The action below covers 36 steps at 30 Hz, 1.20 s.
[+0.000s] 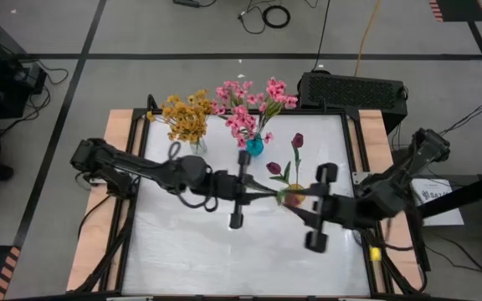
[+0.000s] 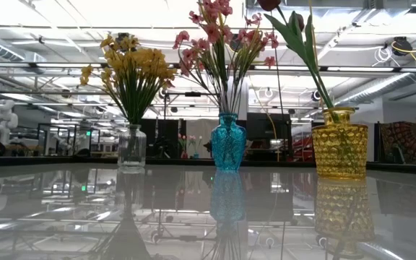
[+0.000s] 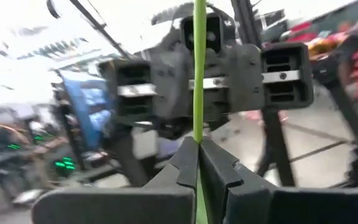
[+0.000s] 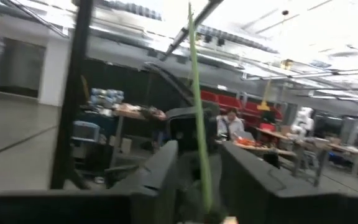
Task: Sort flowers into vase by color
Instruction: Put the red flower into the yellow vase
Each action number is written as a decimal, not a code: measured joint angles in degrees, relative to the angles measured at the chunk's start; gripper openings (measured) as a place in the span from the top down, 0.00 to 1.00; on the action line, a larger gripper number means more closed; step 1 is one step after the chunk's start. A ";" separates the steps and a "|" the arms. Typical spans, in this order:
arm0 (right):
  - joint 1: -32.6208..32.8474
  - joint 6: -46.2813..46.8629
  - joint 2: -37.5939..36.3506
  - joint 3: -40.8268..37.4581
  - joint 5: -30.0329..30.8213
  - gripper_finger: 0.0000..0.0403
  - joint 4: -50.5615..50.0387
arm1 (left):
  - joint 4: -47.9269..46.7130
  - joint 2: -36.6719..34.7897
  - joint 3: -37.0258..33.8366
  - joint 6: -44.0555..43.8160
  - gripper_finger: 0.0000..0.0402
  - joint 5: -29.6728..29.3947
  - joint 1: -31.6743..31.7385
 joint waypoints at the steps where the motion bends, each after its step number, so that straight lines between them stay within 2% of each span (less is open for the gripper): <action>1: 0.93 -0.05 -0.63 0.00 0.10 0.67 -0.35 | -1.16 -1.12 0.01 1.86 0.99 -1.19 -0.05; 5: 3.77 2.89 -2.12 0.02 0.00 0.54 -2.21 | -5.96 -5.24 0.02 12.81 0.99 -7.07 -1.71; 9: 4.91 10.20 -2.20 0.02 -0.11 0.46 -8.45 | -9.08 -8.40 0.02 29.13 0.99 -13.20 -4.76; 13: 2.95 22.32 -1.59 -0.50 -0.50 0.45 -14.48 | -11.05 -9.81 0.04 43.80 0.99 -21.15 -7.42; 19: -1.29 28.11 0.88 -4.02 -0.85 0.47 -7.27 | -17.05 -9.83 0.04 59.19 0.99 -32.73 -8.29; 22: -3.45 31.25 1.25 -5.17 -0.58 0.48 -8.34 | -21.20 -9.81 0.04 63.08 0.99 -37.62 -8.41; 29: -5.87 41.14 0.96 -7.27 -1.32 0.50 -8.26 | -29.05 -9.81 0.04 69.40 0.99 -44.05 -11.61; 32: -6.65 41.00 0.95 -7.54 -5.59 0.50 -10.10 | -30.96 -9.17 0.04 73.11 0.99 -45.73 -13.79; 36: -7.79 45.42 0.95 -7.63 -11.61 0.50 -10.93 | -30.77 -8.23 0.04 78.23 0.99 -46.44 -17.34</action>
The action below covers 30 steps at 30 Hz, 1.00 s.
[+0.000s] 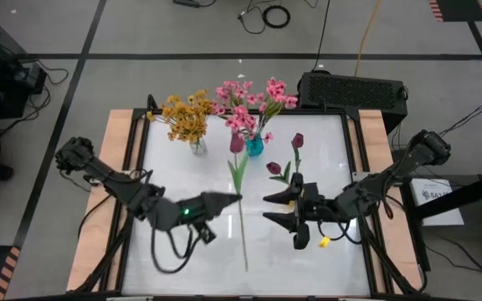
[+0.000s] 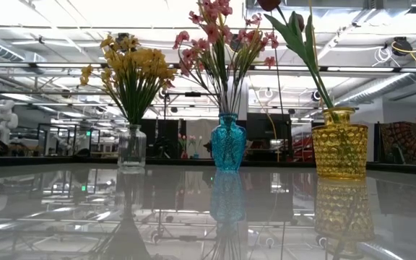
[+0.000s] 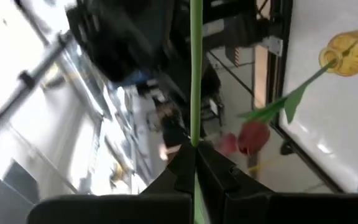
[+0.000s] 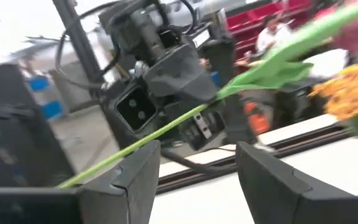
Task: Sort flowers into vase by color
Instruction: Put the red flower into the yellow vase
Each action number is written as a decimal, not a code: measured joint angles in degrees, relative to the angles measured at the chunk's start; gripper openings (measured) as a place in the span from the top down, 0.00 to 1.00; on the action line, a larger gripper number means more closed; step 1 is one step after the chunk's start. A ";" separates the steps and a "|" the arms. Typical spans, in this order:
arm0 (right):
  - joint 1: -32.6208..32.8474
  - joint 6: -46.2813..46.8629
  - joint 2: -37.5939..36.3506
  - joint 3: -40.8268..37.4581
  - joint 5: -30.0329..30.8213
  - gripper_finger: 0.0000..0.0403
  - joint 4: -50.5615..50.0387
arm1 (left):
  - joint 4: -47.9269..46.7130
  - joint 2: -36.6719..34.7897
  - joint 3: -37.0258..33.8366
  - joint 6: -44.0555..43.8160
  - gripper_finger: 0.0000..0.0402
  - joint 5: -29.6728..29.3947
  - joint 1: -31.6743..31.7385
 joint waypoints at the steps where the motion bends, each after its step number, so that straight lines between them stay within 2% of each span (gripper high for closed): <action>1: -0.48 1.59 0.03 0.00 -2.03 0.50 0.05 | 0.26 0.36 0.00 1.71 0.99 0.00 -0.67; 4: -1.52 5.14 1.17 0.00 -6.66 0.50 1.57 | 0.29 1.44 0.00 5.47 0.99 -0.02 -2.18; 10: -2.35 11.15 6.61 0.02 -7.19 0.50 6.27 | 4.09 3.19 0.00 8.21 0.99 -0.07 -3.49; 14: -2.62 11.51 9.94 0.02 -7.43 0.50 11.97 | 3.97 3.81 0.00 8.51 0.99 -1.08 -3.37; 19: -3.08 11.72 12.95 0.04 -10.49 0.50 18.63 | 3.85 3.91 0.00 8.56 0.99 -2.70 -3.42; 30: -4.28 13.01 13.75 0.04 -11.34 0.52 20.08 | 2.39 3.98 0.00 8.28 0.98 -2.86 -3.39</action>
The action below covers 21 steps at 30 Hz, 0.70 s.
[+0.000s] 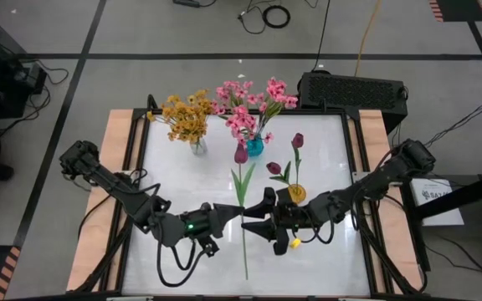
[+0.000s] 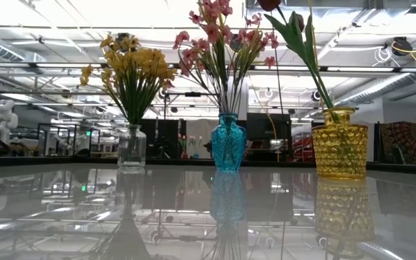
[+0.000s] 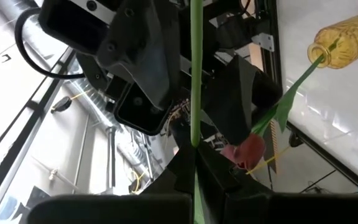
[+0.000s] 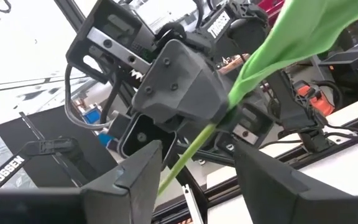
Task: Sort flowers into vase by color
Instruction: Put the red flower into the yellow vase
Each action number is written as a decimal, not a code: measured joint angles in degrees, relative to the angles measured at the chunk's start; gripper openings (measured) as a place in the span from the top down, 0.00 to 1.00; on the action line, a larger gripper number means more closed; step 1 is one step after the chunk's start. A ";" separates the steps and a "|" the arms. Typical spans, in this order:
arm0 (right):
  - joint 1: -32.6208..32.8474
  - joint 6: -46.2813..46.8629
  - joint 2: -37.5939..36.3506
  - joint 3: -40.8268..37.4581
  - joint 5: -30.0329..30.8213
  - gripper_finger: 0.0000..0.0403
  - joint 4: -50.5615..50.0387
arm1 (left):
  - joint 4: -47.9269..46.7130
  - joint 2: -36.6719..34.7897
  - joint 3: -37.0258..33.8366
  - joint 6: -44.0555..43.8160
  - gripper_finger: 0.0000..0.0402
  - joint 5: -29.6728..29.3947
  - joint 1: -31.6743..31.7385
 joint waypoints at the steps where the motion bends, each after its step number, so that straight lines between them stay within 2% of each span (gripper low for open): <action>1: 0.00 0.00 0.00 0.00 0.00 0.53 0.00 | 0.06 0.00 0.00 0.02 0.98 0.00 0.00; 5: -0.09 -0.26 0.00 0.00 0.00 0.65 -0.17 | 0.04 0.00 0.00 -0.03 0.98 0.00 0.00; 13: -0.04 -0.46 0.00 0.00 -0.04 0.97 -0.20 | 0.28 0.00 0.00 -0.13 0.97 -0.04 0.02; 16: -0.07 -0.87 0.00 0.00 0.19 0.97 -0.40 | 0.75 -0.01 0.00 -0.18 0.90 -0.01 0.01; 21: -0.09 -1.61 0.00 0.00 0.69 0.99 -0.18 | 1.63 0.00 0.00 -0.20 0.69 0.00 0.00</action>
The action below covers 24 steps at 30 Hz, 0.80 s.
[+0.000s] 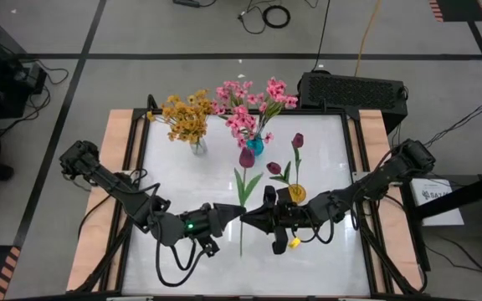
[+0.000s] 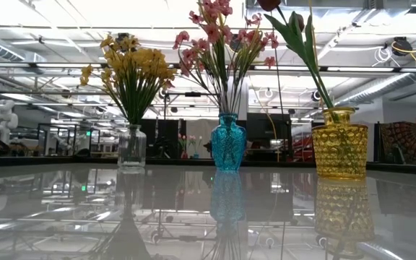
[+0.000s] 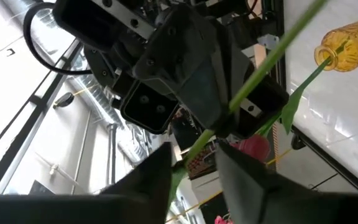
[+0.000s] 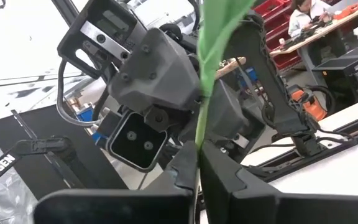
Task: Sort flowers into vase by color
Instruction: Put the red flower into the yellow vase
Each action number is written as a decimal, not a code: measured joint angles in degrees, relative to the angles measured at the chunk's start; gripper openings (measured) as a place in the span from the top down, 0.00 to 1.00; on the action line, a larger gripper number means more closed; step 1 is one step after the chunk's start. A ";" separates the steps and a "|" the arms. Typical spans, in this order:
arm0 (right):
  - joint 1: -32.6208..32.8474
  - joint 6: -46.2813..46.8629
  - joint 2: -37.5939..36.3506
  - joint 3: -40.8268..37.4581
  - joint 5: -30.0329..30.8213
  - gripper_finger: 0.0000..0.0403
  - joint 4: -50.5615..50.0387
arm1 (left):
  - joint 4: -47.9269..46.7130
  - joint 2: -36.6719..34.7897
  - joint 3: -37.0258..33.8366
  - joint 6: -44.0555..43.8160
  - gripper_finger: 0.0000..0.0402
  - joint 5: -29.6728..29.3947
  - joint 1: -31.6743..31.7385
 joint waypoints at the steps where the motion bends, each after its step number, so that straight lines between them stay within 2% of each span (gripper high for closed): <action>1: 0.00 -0.32 0.00 0.00 0.26 0.99 -0.02 | 0.23 -0.01 0.00 -0.02 0.64 0.00 0.00; 5: -0.01 -1.63 0.00 0.02 1.34 0.99 -0.02 | 0.88 0.00 0.00 -1.81 0.49 0.00 -0.34; 8: -0.11 -3.35 -0.16 0.07 2.39 1.00 -0.04 | 5.04 0.00 -0.02 -7.13 0.41 -1.26 -1.41; 14: 0.08 -10.57 -3.51 0.07 5.37 1.00 -1.26 | 12.41 -0.03 -0.02 -19.03 0.38 -9.77 -4.40; 16: 0.49 -14.53 -5.48 0.07 6.93 1.00 -2.67 | 13.80 -0.04 -0.02 -27.34 0.38 -11.96 -5.08; 20: 0.62 -21.75 -9.59 0.09 7.27 1.00 -4.79 | 12.61 -0.05 -0.02 -52.34 0.38 -12.15 -5.17; 22: 0.55 -24.57 -11.06 0.09 7.25 1.00 -6.15 | 8.76 -0.09 -0.02 -64.52 0.38 -9.58 -4.13; 24: 0.50 -27.19 -12.07 0.09 7.10 1.00 -7.40 | 3.81 -0.09 -0.02 -75.83 0.38 -3.11 -2.14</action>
